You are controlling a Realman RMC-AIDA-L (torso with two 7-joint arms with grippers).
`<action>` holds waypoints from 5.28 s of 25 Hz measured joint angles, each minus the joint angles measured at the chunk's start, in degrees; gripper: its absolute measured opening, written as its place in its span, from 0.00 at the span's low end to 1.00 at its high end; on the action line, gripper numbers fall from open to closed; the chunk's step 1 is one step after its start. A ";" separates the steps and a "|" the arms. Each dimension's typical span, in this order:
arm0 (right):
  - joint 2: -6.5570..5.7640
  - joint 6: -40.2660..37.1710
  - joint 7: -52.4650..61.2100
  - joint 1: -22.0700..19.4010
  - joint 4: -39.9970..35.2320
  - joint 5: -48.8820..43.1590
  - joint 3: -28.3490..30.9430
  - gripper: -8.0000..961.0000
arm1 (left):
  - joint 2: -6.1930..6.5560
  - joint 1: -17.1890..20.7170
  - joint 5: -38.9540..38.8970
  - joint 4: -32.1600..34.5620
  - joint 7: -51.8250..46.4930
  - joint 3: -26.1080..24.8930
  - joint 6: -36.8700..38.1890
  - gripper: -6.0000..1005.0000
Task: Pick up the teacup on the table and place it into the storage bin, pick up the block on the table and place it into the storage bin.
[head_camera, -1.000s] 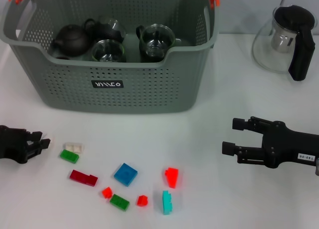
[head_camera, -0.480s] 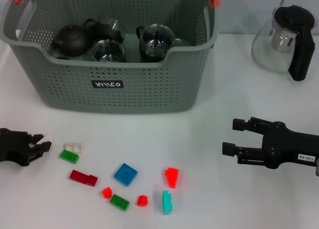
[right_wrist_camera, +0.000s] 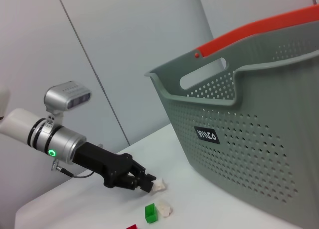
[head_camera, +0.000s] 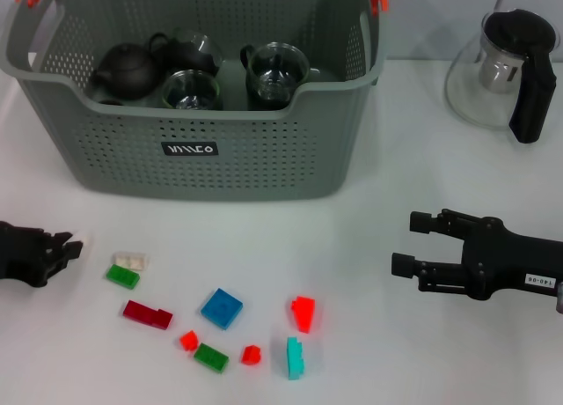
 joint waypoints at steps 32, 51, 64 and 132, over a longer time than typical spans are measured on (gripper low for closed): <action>0.18 0.46 -0.29 0.55 0.07 -0.62 0.35 0.97 | 8.29 -22.76 -13.10 4.37 -40.17 27.02 -4.99 0.16; 0.28 0.63 -0.13 0.72 0.09 -0.61 0.12 0.97 | 2.89 -25.97 9.97 6.44 -50.94 34.97 -15.61 0.22; 0.27 0.63 -0.23 0.64 0.09 -0.61 0.29 0.97 | 3.14 -6.44 -44.38 9.80 -22.17 16.29 14.79 0.60; 0.37 1.06 0.00 0.69 0.18 -0.62 0.00 0.97 | -3.08 2.10 -12.49 -9.38 12.33 7.36 0.85 0.61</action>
